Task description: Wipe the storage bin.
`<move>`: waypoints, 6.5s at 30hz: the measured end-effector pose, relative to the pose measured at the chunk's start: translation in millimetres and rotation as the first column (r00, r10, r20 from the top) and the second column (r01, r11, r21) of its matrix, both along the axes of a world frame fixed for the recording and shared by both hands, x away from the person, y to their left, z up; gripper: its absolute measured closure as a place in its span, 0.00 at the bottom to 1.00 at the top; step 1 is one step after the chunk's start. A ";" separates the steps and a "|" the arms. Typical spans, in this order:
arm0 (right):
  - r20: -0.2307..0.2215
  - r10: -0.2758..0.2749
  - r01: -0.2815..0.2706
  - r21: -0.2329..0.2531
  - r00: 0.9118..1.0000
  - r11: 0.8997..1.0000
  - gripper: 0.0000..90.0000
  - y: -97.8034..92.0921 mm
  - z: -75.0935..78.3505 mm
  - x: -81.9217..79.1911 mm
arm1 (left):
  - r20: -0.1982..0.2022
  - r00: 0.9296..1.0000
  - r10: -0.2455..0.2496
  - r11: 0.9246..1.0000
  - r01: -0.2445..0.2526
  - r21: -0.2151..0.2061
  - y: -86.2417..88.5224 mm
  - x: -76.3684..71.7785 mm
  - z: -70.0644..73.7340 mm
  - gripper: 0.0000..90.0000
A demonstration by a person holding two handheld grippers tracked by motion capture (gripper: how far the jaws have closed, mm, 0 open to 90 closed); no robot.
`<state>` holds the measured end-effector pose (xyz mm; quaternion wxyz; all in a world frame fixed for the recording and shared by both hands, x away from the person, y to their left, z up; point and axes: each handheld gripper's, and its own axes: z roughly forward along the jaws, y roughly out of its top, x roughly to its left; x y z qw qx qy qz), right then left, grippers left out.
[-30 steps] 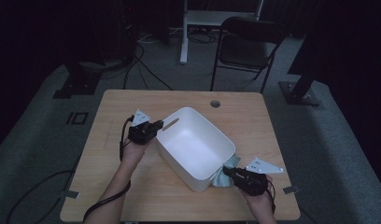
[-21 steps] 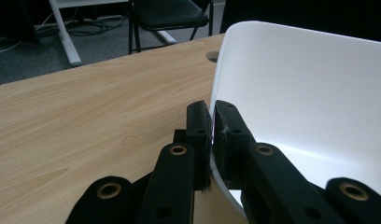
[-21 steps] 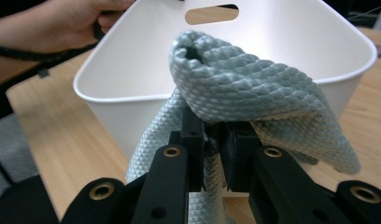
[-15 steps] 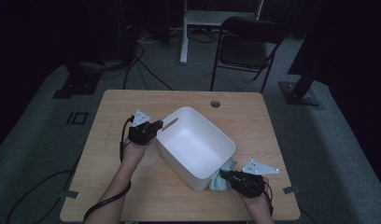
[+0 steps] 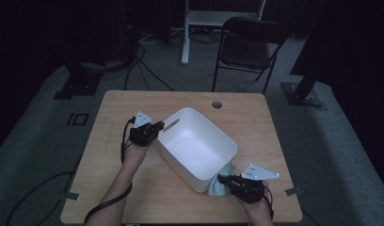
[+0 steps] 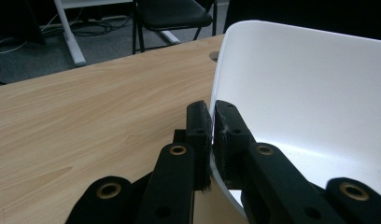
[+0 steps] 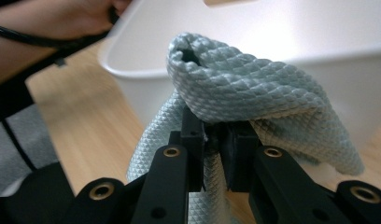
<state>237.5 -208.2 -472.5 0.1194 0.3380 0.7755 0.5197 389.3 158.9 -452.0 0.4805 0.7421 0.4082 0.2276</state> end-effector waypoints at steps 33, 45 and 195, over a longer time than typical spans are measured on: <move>0.021 0.058 -0.058 -0.016 0.998 0.998 0.90 17.0 1.1 -12.5 | -0.002 1.000 -0.003 1.000 0.003 0.000 0.2 -0.1 0.0 0.95; 0.018 0.099 -0.099 0.011 0.995 0.995 0.90 21.3 6.0 -16.2 | -0.014 1.000 -0.012 1.000 0.012 -0.011 0.9 0.9 0.2 0.95; -0.060 -0.282 0.285 0.069 0.958 0.956 0.90 -91.7 -15.7 51.1 | -0.049 0.997 -0.058 0.998 0.058 0.003 24.8 -40.6 3.3 0.87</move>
